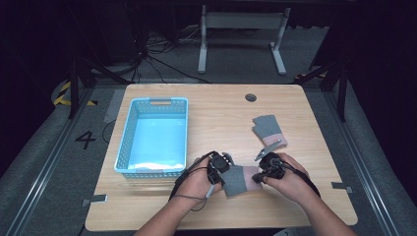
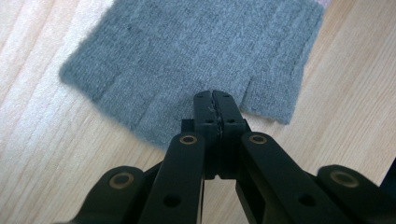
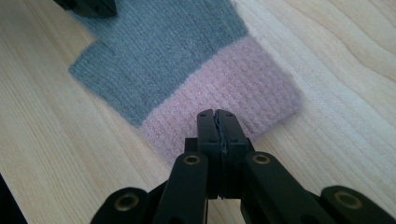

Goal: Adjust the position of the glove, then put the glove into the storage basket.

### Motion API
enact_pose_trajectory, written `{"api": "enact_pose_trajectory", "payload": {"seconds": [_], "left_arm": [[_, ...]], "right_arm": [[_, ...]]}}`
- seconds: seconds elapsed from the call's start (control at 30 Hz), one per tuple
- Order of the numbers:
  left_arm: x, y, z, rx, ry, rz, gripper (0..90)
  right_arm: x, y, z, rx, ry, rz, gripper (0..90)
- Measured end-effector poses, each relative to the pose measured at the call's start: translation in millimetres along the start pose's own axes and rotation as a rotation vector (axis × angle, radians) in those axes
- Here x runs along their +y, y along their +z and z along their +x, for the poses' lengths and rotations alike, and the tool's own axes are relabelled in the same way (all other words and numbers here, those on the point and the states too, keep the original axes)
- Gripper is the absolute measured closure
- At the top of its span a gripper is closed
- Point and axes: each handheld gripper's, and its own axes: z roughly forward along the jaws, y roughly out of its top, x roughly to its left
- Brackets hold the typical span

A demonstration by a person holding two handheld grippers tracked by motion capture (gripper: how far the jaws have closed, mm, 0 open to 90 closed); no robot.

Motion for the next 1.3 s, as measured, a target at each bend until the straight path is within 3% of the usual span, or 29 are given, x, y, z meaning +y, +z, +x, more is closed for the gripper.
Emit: {"api": "enact_pose_trajectory", "payload": {"seconds": [0.23,0.5,0.63,1.3], "left_arm": [[0.9,-6.6,-0.6,-0.008,0.012,-0.027,87.1],[-2.4,-34.2,-4.6,-0.019,0.003,-0.108,79.5],[-6.3,-49.1,-2.5,-0.016,-0.022,-0.154,77.0],[-17.8,-76.5,10.6,0.005,-0.07,-0.21,74.4]], "right_arm": [[-2.1,-4.7,0.5,0.004,-0.002,-0.013,90.0],[-4.3,-24.0,-0.2,-0.004,0.012,-0.08,89.0],[-6.2,-36.0,-3.7,-0.023,0.027,-0.115,87.7],[-16.8,-59.7,-22.2,-0.056,0.104,-0.198,82.4]]}}
